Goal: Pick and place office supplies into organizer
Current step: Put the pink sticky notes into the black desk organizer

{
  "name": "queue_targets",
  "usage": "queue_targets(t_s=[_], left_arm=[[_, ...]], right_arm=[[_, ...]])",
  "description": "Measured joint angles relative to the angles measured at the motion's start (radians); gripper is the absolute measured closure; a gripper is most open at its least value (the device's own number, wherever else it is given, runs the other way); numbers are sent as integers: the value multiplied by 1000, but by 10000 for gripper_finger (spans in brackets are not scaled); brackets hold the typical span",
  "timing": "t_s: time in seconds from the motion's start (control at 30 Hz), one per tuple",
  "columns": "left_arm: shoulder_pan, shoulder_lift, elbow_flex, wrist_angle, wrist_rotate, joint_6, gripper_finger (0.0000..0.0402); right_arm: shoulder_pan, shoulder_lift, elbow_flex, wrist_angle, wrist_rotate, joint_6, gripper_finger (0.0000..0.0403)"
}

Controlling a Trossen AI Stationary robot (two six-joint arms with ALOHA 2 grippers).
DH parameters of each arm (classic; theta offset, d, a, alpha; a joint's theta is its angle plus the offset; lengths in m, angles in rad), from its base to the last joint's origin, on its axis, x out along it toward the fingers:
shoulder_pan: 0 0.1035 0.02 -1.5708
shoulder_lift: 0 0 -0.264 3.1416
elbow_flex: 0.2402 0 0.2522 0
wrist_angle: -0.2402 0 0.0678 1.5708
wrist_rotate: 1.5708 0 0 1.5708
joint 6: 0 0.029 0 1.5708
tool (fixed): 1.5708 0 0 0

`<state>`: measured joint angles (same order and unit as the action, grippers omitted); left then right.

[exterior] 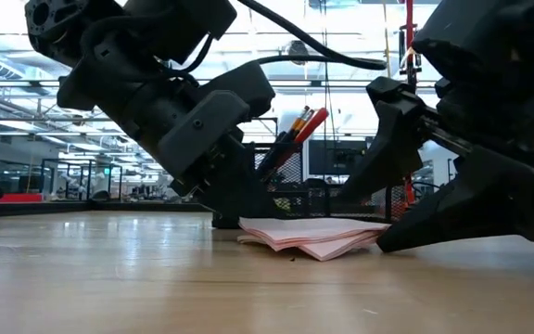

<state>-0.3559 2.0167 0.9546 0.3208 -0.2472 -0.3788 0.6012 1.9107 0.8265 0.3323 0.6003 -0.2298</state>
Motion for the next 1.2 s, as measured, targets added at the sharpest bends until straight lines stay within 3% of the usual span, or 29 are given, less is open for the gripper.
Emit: queue_targets(t_s=[0.33, 0.87, 1.2], left_arm=[[-1, 2, -1, 25, 35, 11, 398], [-2, 2, -1, 17, 30, 12, 387], [-2, 2, -1, 15, 25, 13, 391]], right_arm=[[-28, 0, 0, 39, -3, -11, 204], [20, 1, 0, 65, 21, -45, 345], [54, 1, -1, 110, 61, -74, 388]])
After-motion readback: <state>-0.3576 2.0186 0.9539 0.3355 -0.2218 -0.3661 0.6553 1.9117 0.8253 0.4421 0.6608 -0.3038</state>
